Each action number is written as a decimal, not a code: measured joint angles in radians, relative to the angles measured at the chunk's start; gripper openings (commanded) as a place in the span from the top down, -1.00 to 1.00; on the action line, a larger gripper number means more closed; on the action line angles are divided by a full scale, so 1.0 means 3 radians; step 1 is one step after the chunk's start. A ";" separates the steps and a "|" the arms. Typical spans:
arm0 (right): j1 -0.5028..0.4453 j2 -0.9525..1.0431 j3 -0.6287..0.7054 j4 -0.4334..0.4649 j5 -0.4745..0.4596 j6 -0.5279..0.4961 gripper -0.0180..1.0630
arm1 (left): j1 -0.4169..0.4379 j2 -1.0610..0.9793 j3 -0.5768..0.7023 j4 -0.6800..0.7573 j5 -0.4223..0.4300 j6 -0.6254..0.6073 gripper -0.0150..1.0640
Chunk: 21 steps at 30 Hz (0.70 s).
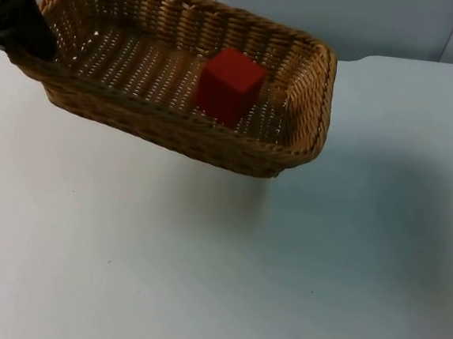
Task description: Pick up the basket with the left hand and place the cube into the basket with the right hand.
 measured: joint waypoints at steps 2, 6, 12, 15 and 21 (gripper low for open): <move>-0.0097 -0.0084 0.0131 -0.0006 -0.0038 0.0015 0.97 | 0.0000 0.0000 0.0000 -0.0006 -0.0020 0.0000 0.98; -0.0122 -0.0106 0.0179 0.0008 -0.0002 0.0006 0.97 | 0.0000 0.0000 0.0000 -0.0029 -0.0044 0.0000 0.98; -0.0122 -0.0106 0.0179 0.0008 -0.0002 -0.0008 0.97 | 0.0000 0.0107 0.0000 -0.0237 0.0034 0.0022 0.98; -0.0122 -0.0106 0.0179 0.0008 -0.0002 -0.0015 0.97 | 0.0000 0.0225 0.0000 -0.0484 0.0067 0.0177 0.98; -0.0122 -0.0106 0.0179 0.0008 -0.0002 -0.0021 0.97 | 0.0000 0.0432 0.0000 -0.0756 0.0007 0.0429 0.98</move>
